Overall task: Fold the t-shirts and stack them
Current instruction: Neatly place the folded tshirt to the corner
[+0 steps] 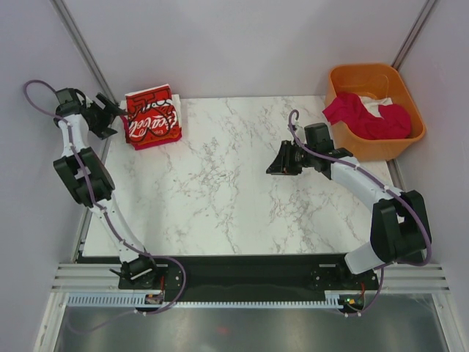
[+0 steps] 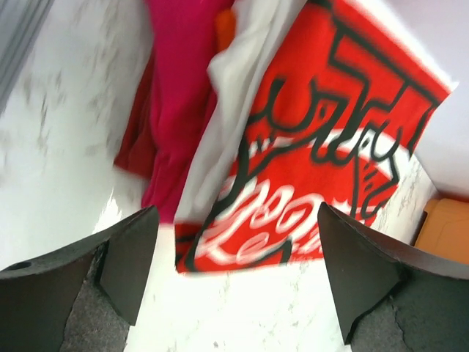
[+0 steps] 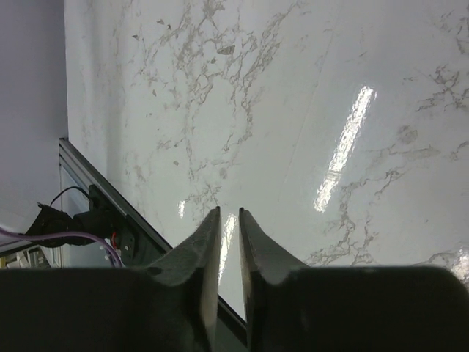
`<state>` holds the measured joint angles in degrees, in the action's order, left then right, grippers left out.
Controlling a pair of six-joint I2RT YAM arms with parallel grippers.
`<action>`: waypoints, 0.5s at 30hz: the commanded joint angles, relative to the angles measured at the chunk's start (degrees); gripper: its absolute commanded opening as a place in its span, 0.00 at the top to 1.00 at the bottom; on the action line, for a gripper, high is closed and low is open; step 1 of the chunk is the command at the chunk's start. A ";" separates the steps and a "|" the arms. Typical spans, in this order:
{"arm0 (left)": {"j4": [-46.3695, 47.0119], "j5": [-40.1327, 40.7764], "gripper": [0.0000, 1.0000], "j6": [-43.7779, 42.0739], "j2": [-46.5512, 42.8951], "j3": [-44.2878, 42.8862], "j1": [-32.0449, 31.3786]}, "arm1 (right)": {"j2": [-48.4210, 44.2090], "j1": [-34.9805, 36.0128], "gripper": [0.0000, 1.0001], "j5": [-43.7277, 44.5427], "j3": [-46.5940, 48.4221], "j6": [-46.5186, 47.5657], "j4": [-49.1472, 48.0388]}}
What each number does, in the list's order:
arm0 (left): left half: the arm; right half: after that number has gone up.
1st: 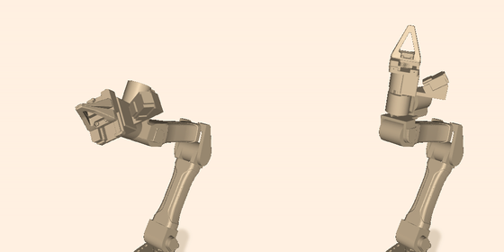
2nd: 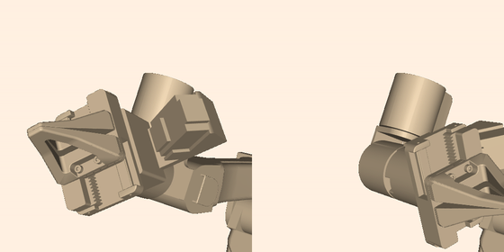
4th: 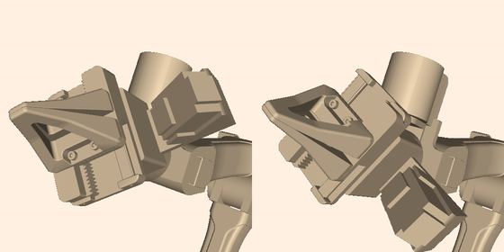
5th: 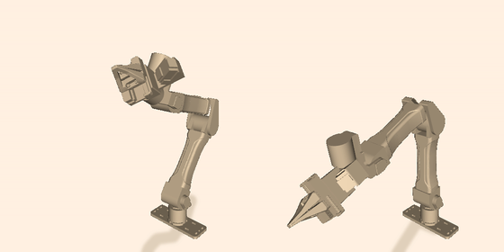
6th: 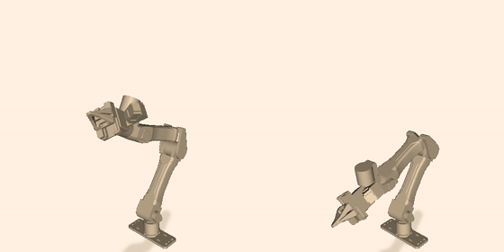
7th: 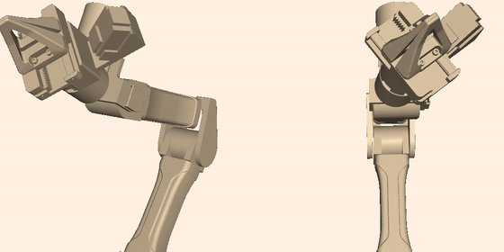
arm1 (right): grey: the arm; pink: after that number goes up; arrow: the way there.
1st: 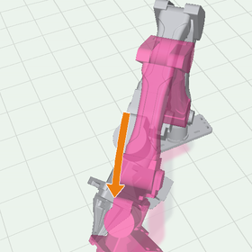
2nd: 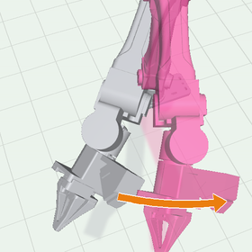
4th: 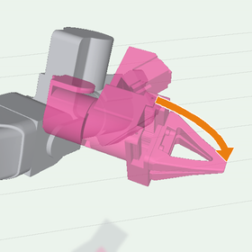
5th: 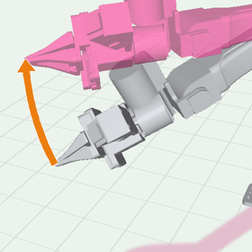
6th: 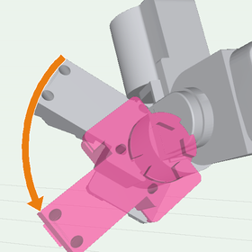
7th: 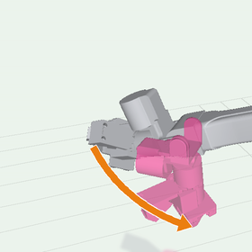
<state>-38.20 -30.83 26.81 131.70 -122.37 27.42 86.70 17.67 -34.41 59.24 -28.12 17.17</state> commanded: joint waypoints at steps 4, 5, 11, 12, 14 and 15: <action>-1.44 13.32 0.03 2.90 -23.98 18.88 2.38 | -3.98 3.50 0.02 8.38 3.51 5.52 2.16; -1.44 14.56 0.04 2.38 -27.51 21.18 2.29 | -4.86 4.38 0.02 9.62 4.12 6.14 2.43; 5.05 16.42 0.01 -1.39 -52.37 39.62 -4.71 | -10.93 13.26 0.02 18.05 6.41 10.18 2.26; 5.84 15.55 0.01 -2.71 -55.03 41.31 -6.83 | -12.06 14.14 0.02 18.85 6.59 10.19 2.08; 8.57 14.49 0.01 -7.09 -61.34 45.80 -14.27 | -13.65 15.72 0.02 19.47 6.32 9.84 0.77; 9.62 13.79 0.02 -9.12 -63.74 47.38 -17.28 | -15.57 16.34 0.02 19.73 5.71 9.66 -0.37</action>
<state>-33.39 -15.81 24.99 72.97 -79.64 17.69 74.67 33.08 -18.92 63.88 -20.08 19.38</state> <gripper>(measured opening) 0.987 0.979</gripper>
